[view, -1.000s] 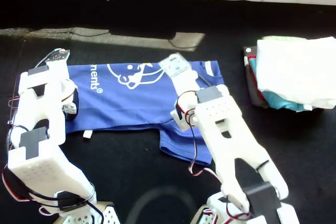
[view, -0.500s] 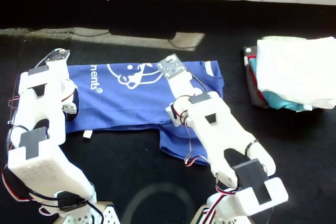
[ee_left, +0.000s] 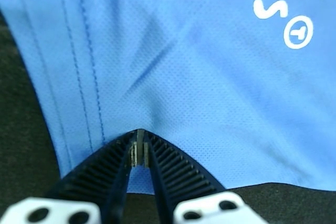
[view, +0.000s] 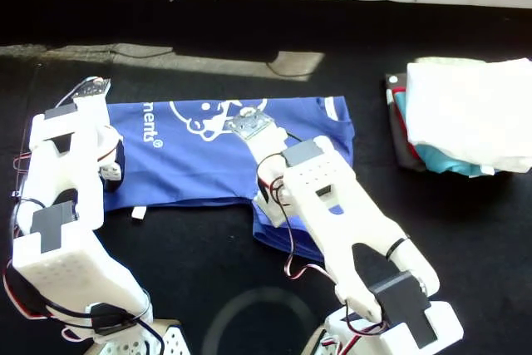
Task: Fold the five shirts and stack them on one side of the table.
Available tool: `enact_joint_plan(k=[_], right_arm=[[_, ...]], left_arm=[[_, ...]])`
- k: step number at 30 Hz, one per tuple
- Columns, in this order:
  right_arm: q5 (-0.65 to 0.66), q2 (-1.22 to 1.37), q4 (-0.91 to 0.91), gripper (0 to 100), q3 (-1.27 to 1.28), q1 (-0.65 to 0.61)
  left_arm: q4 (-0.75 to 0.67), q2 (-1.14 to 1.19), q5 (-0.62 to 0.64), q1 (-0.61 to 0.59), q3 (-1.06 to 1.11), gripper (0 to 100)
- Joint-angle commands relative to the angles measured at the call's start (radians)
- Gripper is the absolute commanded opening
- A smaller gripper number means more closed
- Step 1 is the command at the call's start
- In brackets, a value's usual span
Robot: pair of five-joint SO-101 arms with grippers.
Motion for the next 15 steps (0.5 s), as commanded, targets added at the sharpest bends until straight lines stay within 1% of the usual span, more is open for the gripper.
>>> enact_joint_plan(k=[1, 3, 5, 11, 15], right_arm=[[0.041, -0.038, -0.074, 0.6, -0.05, 0.088], [0.061, -0.036, -0.128, 0.6, -0.007, 0.111], [0.06, -0.03, -0.14, 0.6, 0.033, 0.104], [0.061, -0.031, -0.139, 0.6, 0.128, -0.076], [0.063, -0.028, -0.139, 0.6, 0.15, -0.084]], left_arm=[[-0.046, 0.002, 0.0, 0.015, 0.001, 1], [-0.046, 0.002, 0.0, 0.015, 0.001, 1], [-0.046, 0.002, 0.0, 0.015, 0.001, 1], [-0.046, 0.002, 0.0, 0.015, 0.001, 1], [-0.046, 0.002, 0.0, 0.015, 0.001, 1]])
